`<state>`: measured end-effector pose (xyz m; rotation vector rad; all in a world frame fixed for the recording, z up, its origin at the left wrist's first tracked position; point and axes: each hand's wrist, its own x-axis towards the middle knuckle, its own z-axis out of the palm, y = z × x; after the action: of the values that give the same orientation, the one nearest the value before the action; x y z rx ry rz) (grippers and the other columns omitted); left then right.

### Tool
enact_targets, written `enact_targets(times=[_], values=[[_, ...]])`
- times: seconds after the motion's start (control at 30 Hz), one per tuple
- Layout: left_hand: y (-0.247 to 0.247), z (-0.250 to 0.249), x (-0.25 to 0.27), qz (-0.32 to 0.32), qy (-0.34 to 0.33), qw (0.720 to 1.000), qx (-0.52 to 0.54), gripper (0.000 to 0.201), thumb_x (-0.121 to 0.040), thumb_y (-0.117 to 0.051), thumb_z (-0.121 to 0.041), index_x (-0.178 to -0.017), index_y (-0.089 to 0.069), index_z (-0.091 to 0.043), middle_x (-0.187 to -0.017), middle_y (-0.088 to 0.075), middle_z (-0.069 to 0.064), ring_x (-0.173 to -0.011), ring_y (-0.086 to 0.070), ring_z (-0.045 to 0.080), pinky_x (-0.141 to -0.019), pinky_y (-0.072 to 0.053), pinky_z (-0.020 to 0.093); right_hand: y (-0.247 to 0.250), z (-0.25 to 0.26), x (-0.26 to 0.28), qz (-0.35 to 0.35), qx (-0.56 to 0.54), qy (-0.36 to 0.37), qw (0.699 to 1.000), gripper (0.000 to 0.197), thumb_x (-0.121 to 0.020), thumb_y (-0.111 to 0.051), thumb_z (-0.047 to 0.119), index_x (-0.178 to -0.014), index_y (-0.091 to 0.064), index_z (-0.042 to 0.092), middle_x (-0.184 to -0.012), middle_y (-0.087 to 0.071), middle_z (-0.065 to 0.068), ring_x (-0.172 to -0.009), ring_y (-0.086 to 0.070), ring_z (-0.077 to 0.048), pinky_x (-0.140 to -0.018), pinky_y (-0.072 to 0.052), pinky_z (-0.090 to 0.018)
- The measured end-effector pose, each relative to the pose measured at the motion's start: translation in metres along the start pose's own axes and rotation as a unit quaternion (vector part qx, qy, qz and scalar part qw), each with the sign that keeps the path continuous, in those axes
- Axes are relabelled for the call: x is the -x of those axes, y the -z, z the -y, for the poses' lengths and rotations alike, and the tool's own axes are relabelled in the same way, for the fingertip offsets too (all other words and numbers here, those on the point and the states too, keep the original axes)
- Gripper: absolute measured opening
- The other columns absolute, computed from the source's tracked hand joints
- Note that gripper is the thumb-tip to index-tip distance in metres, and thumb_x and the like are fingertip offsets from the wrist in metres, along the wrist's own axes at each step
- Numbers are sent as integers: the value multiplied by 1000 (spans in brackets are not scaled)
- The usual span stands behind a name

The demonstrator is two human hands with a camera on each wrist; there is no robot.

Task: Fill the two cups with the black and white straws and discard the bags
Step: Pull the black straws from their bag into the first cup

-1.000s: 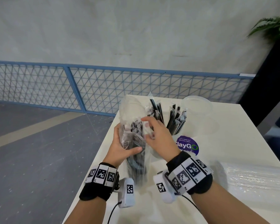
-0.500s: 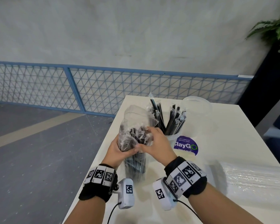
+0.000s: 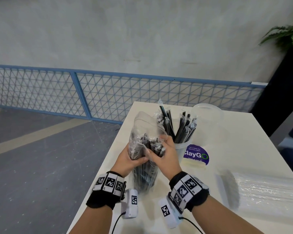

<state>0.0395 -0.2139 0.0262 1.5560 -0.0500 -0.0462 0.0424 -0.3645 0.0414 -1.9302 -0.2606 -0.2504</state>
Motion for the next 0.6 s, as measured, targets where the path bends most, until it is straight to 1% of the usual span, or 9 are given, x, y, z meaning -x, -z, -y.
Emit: enact_targets(times=[0.07,0.17,0.23,0.27,0.33,0.4,0.47,0.53,0.6], values=[[-1,0,0,-5,-2,1000,-4,48,-71,-68,15,-109,-54,-12,-100,-66,2,-85,-67,0,-73,-52,15,2,0,-3,14,-16,-2,1000,53,-69,-74,38,-110,-60,8,-116,-38,2,-112,-39,5,-96,-27,1],[-3,1,1,6,-5,1000,-14,51,-71,-67,16,-115,-50,-4,-100,-65,2,-89,-66,5,-75,-52,16,4,1,-4,50,-13,-19,998,57,-67,-81,29,-116,-58,10,-121,-36,1,-111,-39,5,-99,-29,-2],[-5,0,2,5,-5,1000,-15,56,-70,-68,17,-119,-48,-3,-101,-65,0,-90,-66,3,-76,-51,15,2,0,-2,29,-16,-13,999,57,-67,-77,38,-114,-60,11,-122,-41,-1,-113,-43,-3,-103,-33,-13],[-5,0,2,1,-7,1000,-16,58,-69,-68,17,-120,-48,-2,-102,-65,0,-89,-66,0,-75,-51,14,3,0,-1,11,-27,-9,1000,55,-68,-75,38,-112,-60,9,-120,-44,0,-115,-45,-5,-102,-35,-14],[-6,-2,3,-10,-8,1000,-15,57,-69,-69,15,-120,-49,-2,-102,-65,-1,-87,-66,-3,-75,-51,13,5,4,-1,-17,-46,-10,999,45,-72,-77,27,-109,-61,7,-116,-45,7,-112,-47,-2,-97,-34,-7],[-7,-2,3,-21,-8,1000,-15,54,-70,-71,12,-117,-51,-8,-102,-66,-3,-88,-66,-1,-78,-53,15,11,15,-3,-36,-88,-10,995,30,-75,-75,14,-101,-61,17,-113,-45,10,-107,-48,7,-90,-34,0],[-6,-2,3,-36,-9,999,-26,49,-70,-72,8,-109,-54,-17,-99,-66,-5,-88,-65,3,-80,-53,16,19,29,-7,-63,-137,-2,989,38,-75,-74,8,-91,-54,36,-117,-49,0,-106,-53,-1,-86,-38,0],[-6,-2,3,-41,-14,998,-38,45,-71,-72,7,-101,-56,-22,-95,-66,-5,-83,-65,-1,-79,-52,14,26,41,-13,-92,-169,4,981,38,-75,-75,8,-84,-54,39,-121,-53,-10,-108,-56,-18,-92,-42,-8],[-5,-2,2,-39,-19,998,-48,43,-71,-73,5,-99,-56,-23,-94,-67,-4,-82,-65,-4,-79,-51,15,30,47,-18,-106,-188,-6,976,34,-71,-77,20,-86,-59,45,-122,-55,-12,-111,-57,-23,-101,-44,-28]])
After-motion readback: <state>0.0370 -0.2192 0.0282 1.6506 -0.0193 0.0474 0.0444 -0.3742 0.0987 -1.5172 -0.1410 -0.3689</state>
